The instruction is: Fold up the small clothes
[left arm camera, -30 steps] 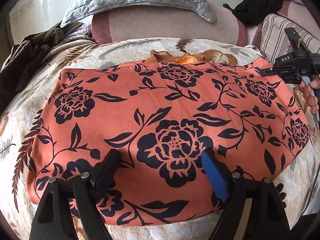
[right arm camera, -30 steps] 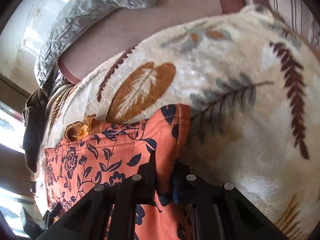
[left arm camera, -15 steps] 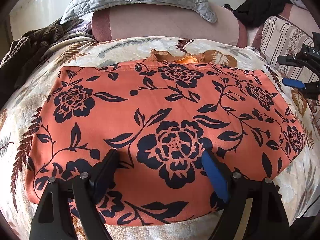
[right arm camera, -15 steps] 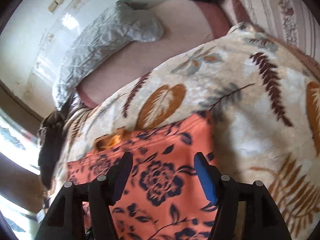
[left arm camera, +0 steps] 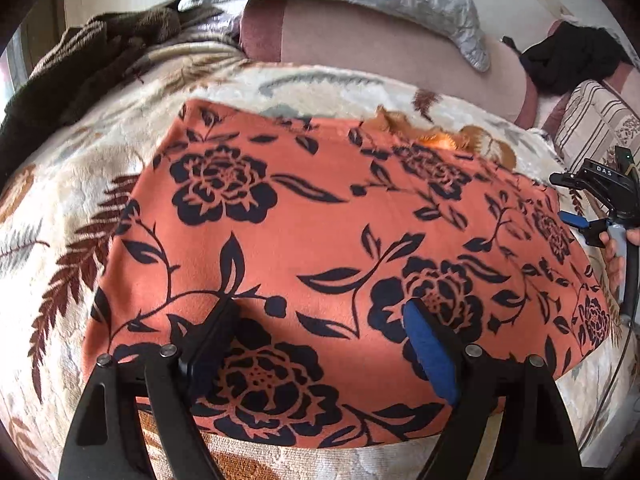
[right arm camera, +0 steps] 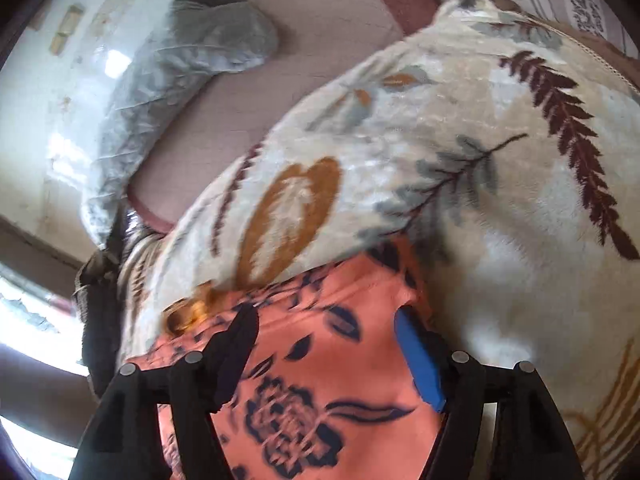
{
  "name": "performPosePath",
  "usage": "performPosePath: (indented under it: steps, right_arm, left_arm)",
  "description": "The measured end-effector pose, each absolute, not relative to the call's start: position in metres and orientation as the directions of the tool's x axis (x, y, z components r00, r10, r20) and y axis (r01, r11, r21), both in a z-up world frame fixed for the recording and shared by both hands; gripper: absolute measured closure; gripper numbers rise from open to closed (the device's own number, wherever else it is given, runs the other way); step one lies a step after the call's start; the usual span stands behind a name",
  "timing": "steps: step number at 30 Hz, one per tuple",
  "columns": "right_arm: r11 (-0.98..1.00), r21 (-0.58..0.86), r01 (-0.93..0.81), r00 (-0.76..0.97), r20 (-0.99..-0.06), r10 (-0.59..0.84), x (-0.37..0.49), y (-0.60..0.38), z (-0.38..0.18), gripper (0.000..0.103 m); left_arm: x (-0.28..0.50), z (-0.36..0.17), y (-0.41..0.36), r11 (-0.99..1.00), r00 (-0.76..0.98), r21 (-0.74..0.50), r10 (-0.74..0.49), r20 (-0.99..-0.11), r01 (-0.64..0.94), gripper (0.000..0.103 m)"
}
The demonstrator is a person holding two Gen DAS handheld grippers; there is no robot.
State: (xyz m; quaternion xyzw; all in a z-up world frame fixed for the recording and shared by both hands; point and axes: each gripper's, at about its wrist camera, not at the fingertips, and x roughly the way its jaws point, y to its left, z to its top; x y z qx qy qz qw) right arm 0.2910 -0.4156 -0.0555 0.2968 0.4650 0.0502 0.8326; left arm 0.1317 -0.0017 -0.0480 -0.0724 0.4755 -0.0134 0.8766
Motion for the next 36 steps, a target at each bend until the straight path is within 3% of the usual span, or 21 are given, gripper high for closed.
performPosePath:
  steps: [3,9,15,20,22,24,27,34,36]
  right_arm:
    - [0.744,0.617,0.256,0.625,-0.693,0.36,0.295,-0.431,-0.051,0.029]
    - [0.782,0.602,0.159,0.654,-0.658,0.374,0.22,-0.398,-0.02,0.029]
    - [0.734,0.676,0.064,0.661,-0.58,0.476,0.094,-0.359,-0.028,0.026]
    - [0.687,0.718,0.112,0.673,-0.563,0.48,0.079,-0.381,-0.056,0.026]
    - [0.637,0.725,0.261,0.694,-0.6,0.398,0.084,-0.41,-0.071,0.026]
    - [0.564,0.784,0.259,0.73,-0.542,0.417,0.075,-0.422,-0.071,0.026]
    - [0.673,0.72,0.168,0.773,-0.52,0.364,0.06,-0.414,-0.049,0.026]
    - [0.65,0.747,0.139,0.788,-0.48,0.384,0.051,-0.42,-0.05,0.025]
    - [0.652,0.748,0.125,0.794,-0.469,0.386,0.048,-0.423,-0.046,0.024]
  left_arm:
    - [0.129,-0.044,-0.005,0.991,0.559,-0.13,-0.089,-0.824,-0.034,0.018]
    - [0.129,-0.038,0.009,0.977,0.566,-0.206,-0.137,-0.813,-0.059,0.018]
    - [0.101,-0.012,0.056,0.97,0.667,-0.165,-0.002,-0.745,-0.181,0.018]
    - [0.093,-0.045,0.105,0.945,0.507,-0.08,0.097,-0.856,-0.316,0.018]
    - [0.084,-0.049,0.122,0.934,0.503,-0.121,0.069,-0.861,-0.336,0.016]
    - [0.075,-0.041,0.127,0.923,0.493,-0.094,0.111,-0.863,-0.373,0.016]
    - [0.063,-0.03,0.123,0.934,0.508,-0.046,0.151,-0.848,-0.355,0.016]
    - [0.058,-0.027,0.111,0.937,0.515,0.039,0.225,-0.827,-0.348,0.016]
    - [0.066,-0.052,0.115,0.932,0.4,0.104,0.248,-0.882,-0.348,0.016]
